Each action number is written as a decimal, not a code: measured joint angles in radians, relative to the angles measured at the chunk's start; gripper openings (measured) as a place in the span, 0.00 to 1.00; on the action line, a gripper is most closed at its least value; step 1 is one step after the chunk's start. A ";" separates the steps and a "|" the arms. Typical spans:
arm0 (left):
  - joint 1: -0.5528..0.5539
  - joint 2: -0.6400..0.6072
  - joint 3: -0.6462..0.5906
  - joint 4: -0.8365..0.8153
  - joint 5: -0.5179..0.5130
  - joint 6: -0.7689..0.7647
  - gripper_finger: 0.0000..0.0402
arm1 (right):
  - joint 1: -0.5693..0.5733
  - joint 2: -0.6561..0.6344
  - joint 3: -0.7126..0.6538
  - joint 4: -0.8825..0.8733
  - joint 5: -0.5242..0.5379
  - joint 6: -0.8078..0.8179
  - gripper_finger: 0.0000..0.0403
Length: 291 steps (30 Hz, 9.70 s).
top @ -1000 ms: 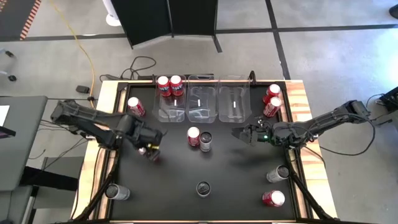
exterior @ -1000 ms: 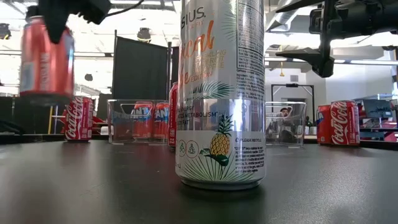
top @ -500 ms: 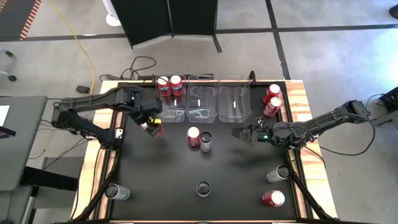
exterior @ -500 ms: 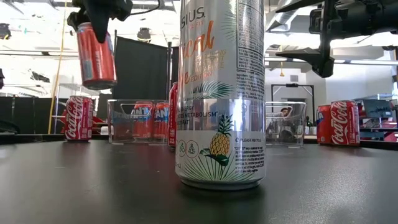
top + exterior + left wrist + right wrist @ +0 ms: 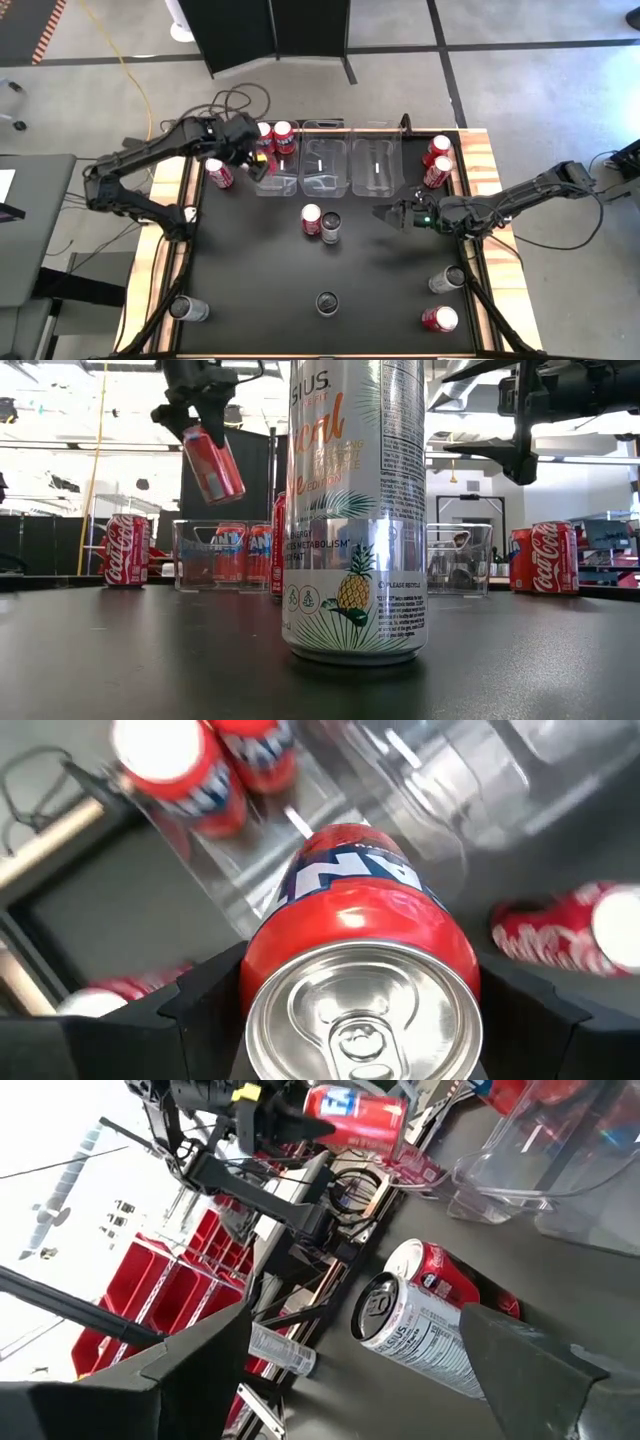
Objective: Sort soda cans
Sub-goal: Put the left red soda can into the left transparent bin, then put the red soda can into the left transparent bin
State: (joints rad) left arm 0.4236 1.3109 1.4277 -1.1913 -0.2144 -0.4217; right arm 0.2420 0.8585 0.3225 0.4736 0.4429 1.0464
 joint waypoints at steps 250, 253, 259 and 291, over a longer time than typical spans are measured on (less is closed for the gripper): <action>0.030 0.002 -0.016 0.210 0.045 0.477 0.86 | -1.007 0.589 0.765 -1.716 0.247 0.469 0.99; 0.030 0.002 -0.016 0.210 0.045 0.479 0.86 | -1.029 0.589 0.765 -1.714 0.252 0.472 0.98; 0.030 0.002 -0.016 0.220 0.045 0.489 0.86 | -1.057 0.618 0.765 -1.654 0.243 0.451 0.99; 0.075 0.002 -0.016 0.222 0.044 0.462 0.86 | -1.057 0.762 0.769 -1.634 0.282 0.406 0.58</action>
State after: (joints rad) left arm 0.4985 1.3128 1.4117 -0.9695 -0.1699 0.0402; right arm -0.8153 1.6207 1.0912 -1.1604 0.7247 1.4520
